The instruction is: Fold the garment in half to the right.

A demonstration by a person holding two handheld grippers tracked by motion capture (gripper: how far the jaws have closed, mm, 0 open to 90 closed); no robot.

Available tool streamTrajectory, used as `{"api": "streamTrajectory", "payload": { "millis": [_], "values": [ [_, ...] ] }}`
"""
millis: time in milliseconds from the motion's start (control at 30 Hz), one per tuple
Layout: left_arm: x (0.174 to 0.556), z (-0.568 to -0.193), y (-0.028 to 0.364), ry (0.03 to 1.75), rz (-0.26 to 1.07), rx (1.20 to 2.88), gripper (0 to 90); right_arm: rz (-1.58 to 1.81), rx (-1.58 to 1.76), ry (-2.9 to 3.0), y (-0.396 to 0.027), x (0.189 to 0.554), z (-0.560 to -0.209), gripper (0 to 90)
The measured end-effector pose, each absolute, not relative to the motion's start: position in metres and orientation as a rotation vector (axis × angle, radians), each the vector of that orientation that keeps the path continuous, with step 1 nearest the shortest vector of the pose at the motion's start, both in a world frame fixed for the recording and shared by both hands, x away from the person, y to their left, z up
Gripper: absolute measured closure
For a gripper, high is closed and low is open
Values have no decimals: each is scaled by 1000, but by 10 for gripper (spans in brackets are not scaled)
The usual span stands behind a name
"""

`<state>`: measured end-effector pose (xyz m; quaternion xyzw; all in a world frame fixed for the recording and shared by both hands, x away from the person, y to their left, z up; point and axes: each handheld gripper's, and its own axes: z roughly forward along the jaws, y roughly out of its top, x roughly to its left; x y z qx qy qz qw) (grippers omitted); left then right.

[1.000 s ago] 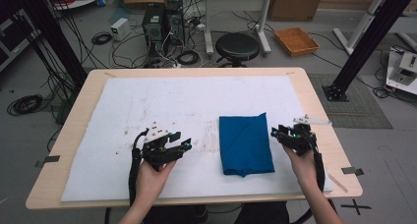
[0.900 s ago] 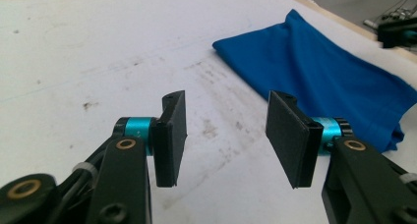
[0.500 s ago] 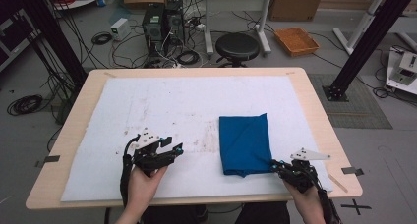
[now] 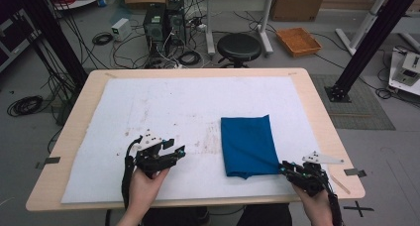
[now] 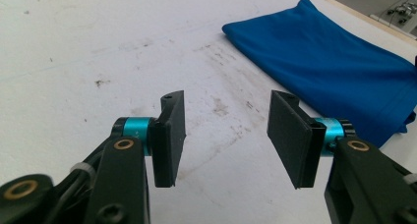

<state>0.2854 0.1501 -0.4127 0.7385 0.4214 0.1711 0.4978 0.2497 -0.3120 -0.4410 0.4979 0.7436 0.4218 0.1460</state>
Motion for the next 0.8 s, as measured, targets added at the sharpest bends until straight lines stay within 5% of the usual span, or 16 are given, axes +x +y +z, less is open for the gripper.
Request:
{"api": "streamTrajectory", "payload": {
  "millis": [333, 633, 800],
  "values": [
    [302, -399, 171, 946, 509, 1805, 380, 1321, 1354, 1938, -329, 285, -402, 399],
    [307, -396, 199, 961, 620, 1791, 364, 1335, 1409, 1933, -334, 329, -386, 264],
    [307, -398, 211, 956, 666, 1791, 364, 1372, 1418, 1920, -340, 332, -397, 277]
  ]
}}
